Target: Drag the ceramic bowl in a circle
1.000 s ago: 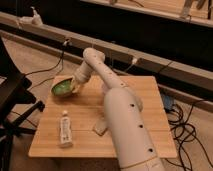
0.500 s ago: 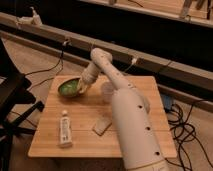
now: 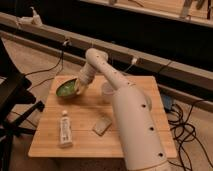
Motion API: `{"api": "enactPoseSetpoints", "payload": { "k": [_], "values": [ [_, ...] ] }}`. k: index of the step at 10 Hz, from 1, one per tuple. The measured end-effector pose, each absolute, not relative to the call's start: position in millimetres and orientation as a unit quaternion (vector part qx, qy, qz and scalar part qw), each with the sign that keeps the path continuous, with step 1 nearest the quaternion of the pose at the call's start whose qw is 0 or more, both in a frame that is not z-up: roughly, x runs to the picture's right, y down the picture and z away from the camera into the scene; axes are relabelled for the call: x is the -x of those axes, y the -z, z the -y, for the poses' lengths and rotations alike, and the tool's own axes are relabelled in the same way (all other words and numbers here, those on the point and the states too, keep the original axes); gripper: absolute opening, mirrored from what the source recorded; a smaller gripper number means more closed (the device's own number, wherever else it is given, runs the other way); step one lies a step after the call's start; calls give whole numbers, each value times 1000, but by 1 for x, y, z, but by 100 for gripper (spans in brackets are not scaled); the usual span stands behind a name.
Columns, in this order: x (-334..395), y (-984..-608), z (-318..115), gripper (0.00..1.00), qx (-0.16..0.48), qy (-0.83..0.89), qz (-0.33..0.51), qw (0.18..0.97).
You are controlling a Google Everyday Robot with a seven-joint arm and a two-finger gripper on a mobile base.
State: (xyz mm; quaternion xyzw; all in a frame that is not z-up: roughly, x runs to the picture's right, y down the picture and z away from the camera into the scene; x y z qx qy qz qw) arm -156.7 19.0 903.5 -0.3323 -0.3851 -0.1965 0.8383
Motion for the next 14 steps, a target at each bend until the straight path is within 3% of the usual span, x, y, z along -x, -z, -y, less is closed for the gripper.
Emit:
{"api": "enactPoseSetpoints", "payload": {
  "k": [4, 8, 14],
  "values": [
    [120, -907, -17, 28, 332, 190, 394, 836],
    [135, -911, -37, 28, 337, 176, 383, 842],
    [105, -909, -31, 28, 360, 161, 367, 842]
  ]
}}
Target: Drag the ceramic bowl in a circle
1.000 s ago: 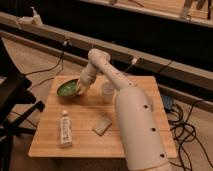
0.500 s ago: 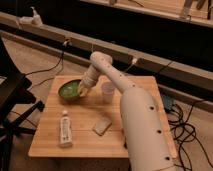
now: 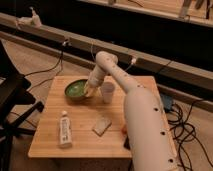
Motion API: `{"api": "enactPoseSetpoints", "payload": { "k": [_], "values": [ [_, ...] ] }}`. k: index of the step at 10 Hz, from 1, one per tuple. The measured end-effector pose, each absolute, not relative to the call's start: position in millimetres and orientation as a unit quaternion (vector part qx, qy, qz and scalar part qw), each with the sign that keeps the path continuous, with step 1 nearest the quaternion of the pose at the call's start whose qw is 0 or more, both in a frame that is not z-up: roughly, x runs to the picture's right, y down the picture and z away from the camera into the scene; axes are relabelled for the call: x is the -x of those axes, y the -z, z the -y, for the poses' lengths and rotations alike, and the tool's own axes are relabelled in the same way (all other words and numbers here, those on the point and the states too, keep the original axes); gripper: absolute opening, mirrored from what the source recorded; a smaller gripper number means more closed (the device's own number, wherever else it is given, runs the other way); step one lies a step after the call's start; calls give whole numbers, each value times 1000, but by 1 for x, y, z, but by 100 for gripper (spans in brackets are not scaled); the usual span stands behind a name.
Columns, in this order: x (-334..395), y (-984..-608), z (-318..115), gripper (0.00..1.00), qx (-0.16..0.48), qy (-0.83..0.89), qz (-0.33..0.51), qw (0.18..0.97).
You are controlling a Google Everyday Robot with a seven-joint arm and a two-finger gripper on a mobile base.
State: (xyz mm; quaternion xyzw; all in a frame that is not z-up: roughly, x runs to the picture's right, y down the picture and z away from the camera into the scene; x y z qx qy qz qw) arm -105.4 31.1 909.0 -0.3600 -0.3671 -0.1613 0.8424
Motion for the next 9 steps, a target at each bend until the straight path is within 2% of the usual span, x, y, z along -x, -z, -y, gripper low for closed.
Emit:
{"api": "enactPoseSetpoints", "payload": {
  "k": [4, 9],
  "values": [
    [132, -908, -32, 28, 362, 152, 360, 847],
    [105, -903, -32, 28, 355, 145, 348, 855]
  ]
}}
